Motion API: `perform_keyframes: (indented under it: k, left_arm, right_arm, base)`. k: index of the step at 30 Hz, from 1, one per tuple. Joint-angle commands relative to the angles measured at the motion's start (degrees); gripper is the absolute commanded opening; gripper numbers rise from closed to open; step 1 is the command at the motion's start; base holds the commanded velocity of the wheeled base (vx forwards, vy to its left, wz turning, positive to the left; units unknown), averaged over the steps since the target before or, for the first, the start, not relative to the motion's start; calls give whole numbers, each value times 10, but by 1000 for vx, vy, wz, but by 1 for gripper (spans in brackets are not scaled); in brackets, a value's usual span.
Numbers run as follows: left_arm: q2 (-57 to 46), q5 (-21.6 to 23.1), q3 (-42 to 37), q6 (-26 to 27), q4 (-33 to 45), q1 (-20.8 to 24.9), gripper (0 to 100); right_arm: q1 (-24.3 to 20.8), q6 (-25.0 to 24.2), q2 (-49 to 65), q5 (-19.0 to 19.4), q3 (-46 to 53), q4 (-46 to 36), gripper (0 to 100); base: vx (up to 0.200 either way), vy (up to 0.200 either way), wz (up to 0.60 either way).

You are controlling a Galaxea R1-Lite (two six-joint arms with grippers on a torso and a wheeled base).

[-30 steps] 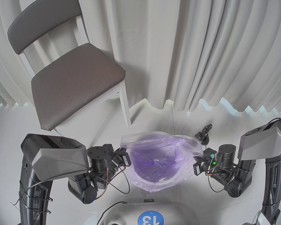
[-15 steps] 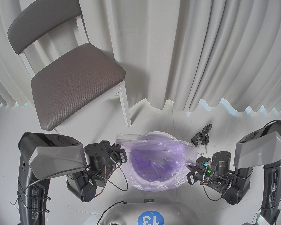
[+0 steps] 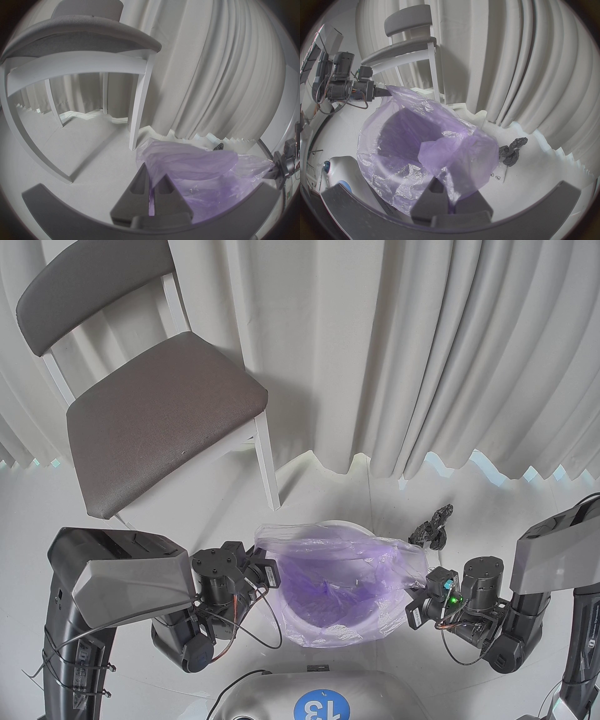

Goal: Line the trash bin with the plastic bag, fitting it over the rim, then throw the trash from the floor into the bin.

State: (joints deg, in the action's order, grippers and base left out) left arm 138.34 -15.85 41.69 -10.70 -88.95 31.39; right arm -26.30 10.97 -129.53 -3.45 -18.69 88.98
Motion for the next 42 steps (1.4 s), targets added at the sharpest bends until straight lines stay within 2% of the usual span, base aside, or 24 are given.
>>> perform_keyframes:
  k: [1,17,25,42]
  left_arm:
    - [16,0,3,0,-10,-4,0]
    - [33,-1,33,-6,-10,-12,0]
    - [29,-2,37,-7,-10,-14,0]
    - [33,-2,38,-7,-10,-18,0]
  right_arm:
    - [5,2,-25,1,-3,10,0]
    - [18,3,-62,1,-26,10,0]
    - [48,20,-77,1,-28,10,0]
    - [48,13,-137,1,-66,10,0]
  base:
    - [0,0,0]
    - [0,0,0]
    - [0,0,0]
    - [0,0,0]
